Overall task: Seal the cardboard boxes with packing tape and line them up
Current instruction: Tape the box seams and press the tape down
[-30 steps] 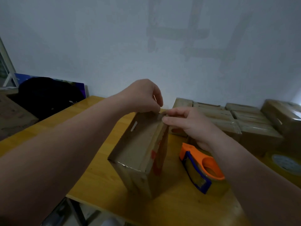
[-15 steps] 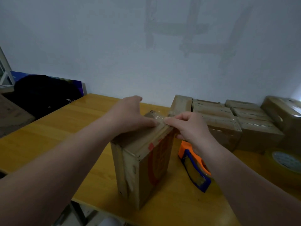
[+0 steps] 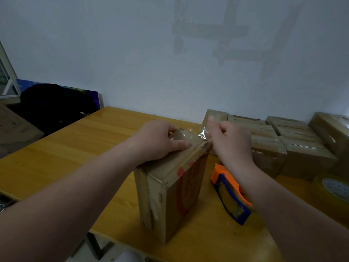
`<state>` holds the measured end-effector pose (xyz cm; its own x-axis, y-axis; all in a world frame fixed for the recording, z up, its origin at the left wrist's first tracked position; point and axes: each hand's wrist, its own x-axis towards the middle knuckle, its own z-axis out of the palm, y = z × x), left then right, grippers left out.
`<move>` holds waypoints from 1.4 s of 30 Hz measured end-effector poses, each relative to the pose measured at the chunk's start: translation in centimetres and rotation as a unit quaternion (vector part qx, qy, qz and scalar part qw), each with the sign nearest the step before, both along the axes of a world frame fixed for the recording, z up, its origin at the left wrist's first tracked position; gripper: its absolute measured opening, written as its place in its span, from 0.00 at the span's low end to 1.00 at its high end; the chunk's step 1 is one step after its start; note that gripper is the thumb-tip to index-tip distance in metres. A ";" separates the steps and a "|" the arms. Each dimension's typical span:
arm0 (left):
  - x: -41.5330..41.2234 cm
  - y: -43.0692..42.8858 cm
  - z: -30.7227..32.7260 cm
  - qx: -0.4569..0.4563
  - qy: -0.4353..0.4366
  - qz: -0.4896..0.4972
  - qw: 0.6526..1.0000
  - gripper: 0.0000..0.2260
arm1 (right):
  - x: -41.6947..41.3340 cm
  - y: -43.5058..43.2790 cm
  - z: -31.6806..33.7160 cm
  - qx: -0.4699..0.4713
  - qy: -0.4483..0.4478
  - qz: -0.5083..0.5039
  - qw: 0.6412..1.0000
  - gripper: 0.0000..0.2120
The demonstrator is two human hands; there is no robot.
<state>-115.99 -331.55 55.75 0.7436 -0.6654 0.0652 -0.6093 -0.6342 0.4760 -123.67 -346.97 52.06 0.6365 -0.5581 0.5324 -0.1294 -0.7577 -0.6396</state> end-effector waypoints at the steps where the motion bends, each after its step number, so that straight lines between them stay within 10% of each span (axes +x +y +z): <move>1: -0.1 0.0 0.0 0.002 -0.011 -0.004 1.000 0.23 | 0.2 -0.1 0.6 0.000 0.017 0.011 1.000 0.21; 8: -0.6 0.2 -0.1 0.054 -0.095 -0.030 0.994 0.24 | 2.3 -0.4 3.0 -0.028 0.111 0.060 0.992 0.11; 22: -0.8 -0.1 -0.5 0.038 -0.153 -0.063 0.986 0.14 | 2.3 -0.7 3.3 0.264 0.094 0.092 0.955 0.13; 29: 0.4 0.7 -0.8 -0.155 -0.016 -0.009 0.988 0.11 | 3.3 0.3 2.5 0.122 0.180 0.114 0.969 0.13; 36: 2.6 1.9 -0.4 -0.308 0.312 -0.050 0.897 0.23 | 2.4 1.0 4.2 -0.074 -0.003 0.124 0.989 0.08; 42: 3.1 0.9 -2.2 -0.327 0.394 -0.084 0.855 0.16 | 1.2 2.8 0.5 -0.326 -0.098 0.186 0.922 0.06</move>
<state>-112.85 -330.68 53.51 0.6254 -0.7802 -0.0136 0.0078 -0.0111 0.9999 -122.51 -344.12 52.54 0.5751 0.1581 0.8027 0.2870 -0.9578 -0.0169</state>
